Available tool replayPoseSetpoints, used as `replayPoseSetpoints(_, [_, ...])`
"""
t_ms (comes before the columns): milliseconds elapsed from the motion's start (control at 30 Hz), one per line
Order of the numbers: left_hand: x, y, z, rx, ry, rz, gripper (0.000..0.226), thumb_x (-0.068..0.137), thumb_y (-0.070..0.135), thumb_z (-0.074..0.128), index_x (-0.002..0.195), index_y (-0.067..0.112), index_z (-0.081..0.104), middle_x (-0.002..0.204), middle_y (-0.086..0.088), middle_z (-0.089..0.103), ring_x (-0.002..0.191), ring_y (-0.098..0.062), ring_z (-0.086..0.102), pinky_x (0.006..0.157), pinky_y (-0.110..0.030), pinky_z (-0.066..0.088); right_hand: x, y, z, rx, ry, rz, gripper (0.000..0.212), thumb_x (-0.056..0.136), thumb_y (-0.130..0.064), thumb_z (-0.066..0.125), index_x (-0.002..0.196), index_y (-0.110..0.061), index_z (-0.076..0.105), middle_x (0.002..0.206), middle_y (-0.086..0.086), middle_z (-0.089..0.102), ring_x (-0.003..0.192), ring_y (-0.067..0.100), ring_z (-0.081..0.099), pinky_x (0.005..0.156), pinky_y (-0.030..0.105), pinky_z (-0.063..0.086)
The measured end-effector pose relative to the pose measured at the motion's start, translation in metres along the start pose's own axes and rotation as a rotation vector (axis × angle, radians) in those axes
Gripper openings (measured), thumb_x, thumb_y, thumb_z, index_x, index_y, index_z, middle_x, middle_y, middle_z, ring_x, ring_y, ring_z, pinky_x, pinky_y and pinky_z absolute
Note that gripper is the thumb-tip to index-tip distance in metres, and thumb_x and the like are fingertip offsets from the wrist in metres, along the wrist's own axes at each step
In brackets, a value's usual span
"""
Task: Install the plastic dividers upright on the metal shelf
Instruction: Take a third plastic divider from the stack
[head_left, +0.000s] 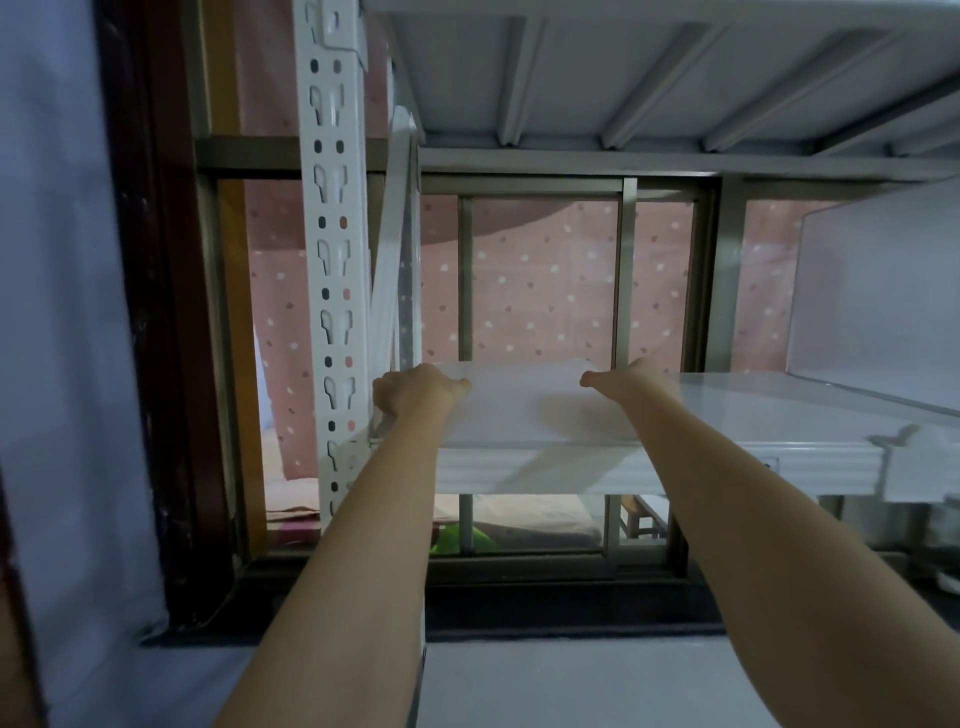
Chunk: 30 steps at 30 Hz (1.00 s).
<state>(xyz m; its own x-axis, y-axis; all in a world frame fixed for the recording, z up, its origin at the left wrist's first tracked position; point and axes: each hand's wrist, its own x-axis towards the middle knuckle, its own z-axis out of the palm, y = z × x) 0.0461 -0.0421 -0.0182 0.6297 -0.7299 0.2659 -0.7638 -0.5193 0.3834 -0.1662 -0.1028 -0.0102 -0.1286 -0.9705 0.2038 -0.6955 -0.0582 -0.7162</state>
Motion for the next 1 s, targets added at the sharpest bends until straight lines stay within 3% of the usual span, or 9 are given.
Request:
replayPoseSetpoints(67, [-0.005,-0.001,-0.003,-0.031,0.025,-0.009,0.066,0.090,0.061,0.042,0.132,0.011,0.051,0.127,-0.013,0.054,0.119,-0.032,0.045,0.077,-0.031,0.034,-0.004,0.000,-0.003,0.046,0.003,-0.009,0.063,0.085,-0.043,0.065,0.131,-0.006,0.045,0.105,0.010,0.055,0.109,0.029,0.054,0.074,0.031,0.040])
replayPoseSetpoints(200, [-0.018,-0.002,-0.008,-0.125,0.103,-0.025,0.059,0.093,0.055,0.042,0.126,0.008,0.056,0.122,-0.013,0.058,0.120,-0.032,0.045,0.074,-0.030,0.034,-0.007,0.007,-0.007,0.135,0.030,-0.024,0.060,0.084,-0.043,0.067,0.127,-0.004,0.049,0.091,0.006,0.048,0.086,0.024,0.048,0.073,0.030,0.042])
replayPoseSetpoints(367, [-0.033,-0.001,-0.011,-0.260,0.118,-0.031,0.062,0.089,0.058,0.049,0.122,0.007,0.058,0.119,-0.015,0.057,0.118,-0.031,0.045,0.074,-0.033,0.037,-0.009,0.015,-0.019,0.155,0.019,-0.049,0.080,0.077,-0.054,0.070,0.132,-0.004,0.042,0.090,0.005,0.049,0.087,0.024,0.051,0.074,0.034,0.046])
replayPoseSetpoints(533, [-0.062,-0.001,-0.014,-0.443,0.191,-0.055,0.073,0.079,0.063,0.060,0.124,0.006,0.053,0.123,-0.015,0.054,0.113,-0.032,0.052,0.078,-0.034,0.042,-0.020,0.020,-0.040,0.113,-0.053,-0.096,0.115,0.067,-0.058,0.078,0.146,0.001,0.019,0.133,0.015,0.048,0.118,0.033,0.052,0.093,0.039,0.048])
replayPoseSetpoints(600, [-0.076,0.000,-0.017,-0.515,0.202,-0.077,0.080,0.074,0.064,0.065,0.128,0.006,0.050,0.127,-0.015,0.051,0.113,-0.032,0.054,0.086,-0.037,0.046,-0.032,0.027,-0.049,0.052,-0.074,-0.112,0.111,0.066,-0.060,0.078,0.144,0.000,0.025,0.132,0.015,0.049,0.118,0.033,0.052,0.092,0.038,0.048])
replayPoseSetpoints(700, [-0.095,-0.004,-0.025,-0.560,0.241,-0.082,0.087,0.071,0.062,0.070,0.131,0.004,0.046,0.132,-0.014,0.050,0.118,-0.032,0.052,0.090,-0.040,0.046,-0.054,0.029,-0.060,0.010,-0.117,-0.166,0.105,0.071,-0.056,0.075,0.145,0.000,0.025,0.141,0.016,0.043,0.129,0.034,0.044,0.104,0.038,0.040])
replayPoseSetpoints(800, [-0.116,-0.010,-0.035,-0.588,0.223,-0.046,0.094,0.075,0.058,0.070,0.140,0.002,0.031,0.142,-0.016,0.042,0.125,-0.034,0.048,0.094,-0.040,0.044,-0.071,0.030,-0.071,0.097,-0.116,-0.161,0.118,0.067,-0.052,0.080,0.148,0.003,0.014,0.147,0.017,0.035,0.135,0.033,0.037,0.111,0.037,0.034])
replayPoseSetpoints(933, [-0.153,-0.026,-0.038,-0.631,0.201,0.047,0.103,0.074,0.055,0.073,0.144,0.001,0.021,0.146,-0.015,0.037,0.127,-0.035,0.047,0.095,-0.041,0.043,-0.105,0.044,-0.074,-0.090,-0.058,-0.119,0.135,0.063,-0.066,0.074,0.149,0.006,-0.001,0.149,0.021,0.025,0.137,0.035,0.028,0.112,0.040,0.032])
replayPoseSetpoints(1000, [-0.172,-0.036,-0.037,-0.598,0.198,0.093,0.108,0.070,0.056,0.076,0.145,0.002,0.020,0.148,-0.015,0.033,0.128,-0.035,0.045,0.095,-0.041,0.043,-0.125,0.053,-0.075,-0.082,-0.079,-0.110,0.139,0.061,-0.063,0.078,0.150,0.000,-0.007,0.152,0.021,0.016,0.141,0.034,0.021,0.115,0.043,0.027])
